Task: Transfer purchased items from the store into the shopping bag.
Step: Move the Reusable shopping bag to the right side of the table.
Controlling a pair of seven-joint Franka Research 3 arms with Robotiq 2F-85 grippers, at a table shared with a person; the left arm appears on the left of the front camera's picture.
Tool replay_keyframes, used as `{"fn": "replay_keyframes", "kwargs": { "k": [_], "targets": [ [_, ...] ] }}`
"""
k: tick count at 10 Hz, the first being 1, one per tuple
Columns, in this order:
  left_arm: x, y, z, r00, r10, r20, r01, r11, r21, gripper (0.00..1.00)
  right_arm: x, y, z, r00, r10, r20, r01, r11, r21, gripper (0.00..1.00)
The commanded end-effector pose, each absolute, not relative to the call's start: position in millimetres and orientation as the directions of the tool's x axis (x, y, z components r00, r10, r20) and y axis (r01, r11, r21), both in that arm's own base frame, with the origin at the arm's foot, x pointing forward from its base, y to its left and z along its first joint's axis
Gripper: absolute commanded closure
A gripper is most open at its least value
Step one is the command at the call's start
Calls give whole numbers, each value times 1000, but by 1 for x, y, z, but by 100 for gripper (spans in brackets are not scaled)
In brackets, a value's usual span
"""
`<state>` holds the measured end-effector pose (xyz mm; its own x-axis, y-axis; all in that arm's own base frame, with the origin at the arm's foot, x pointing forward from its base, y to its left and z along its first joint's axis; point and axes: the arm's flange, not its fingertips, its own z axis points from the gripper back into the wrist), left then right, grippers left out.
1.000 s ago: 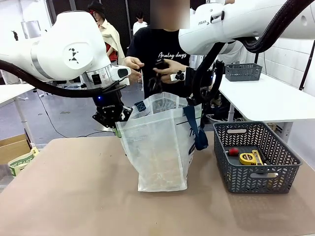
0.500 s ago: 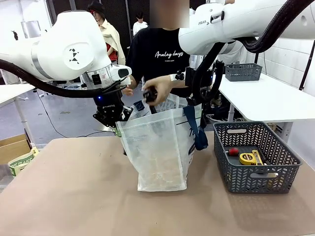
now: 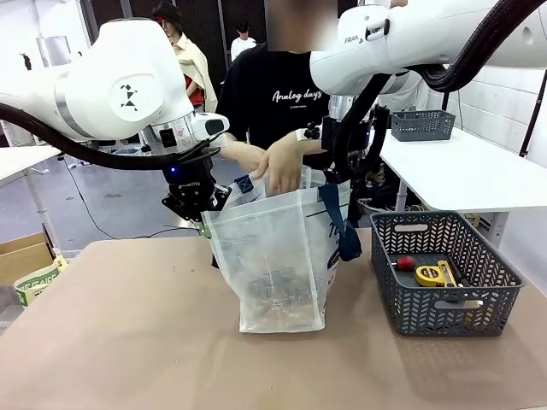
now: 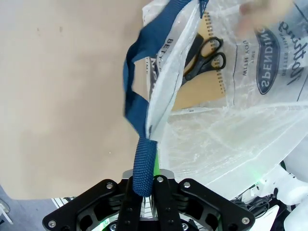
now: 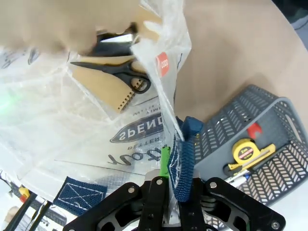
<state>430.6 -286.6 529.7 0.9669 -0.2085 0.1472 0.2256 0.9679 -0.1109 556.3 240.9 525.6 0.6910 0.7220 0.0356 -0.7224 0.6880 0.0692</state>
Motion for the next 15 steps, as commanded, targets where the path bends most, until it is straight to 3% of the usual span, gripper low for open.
{"fn": "replay_keyframes", "kwargs": {
  "k": [1,15],
  "targets": [
    [431,-286,530,967,-208,148,225,968,-110,100,557,237,524,704,710,29,-710,701,67,100],
    [431,-286,530,967,-208,148,225,968,-110,100,557,237,524,704,710,29,-710,701,67,100]
  ]
}}
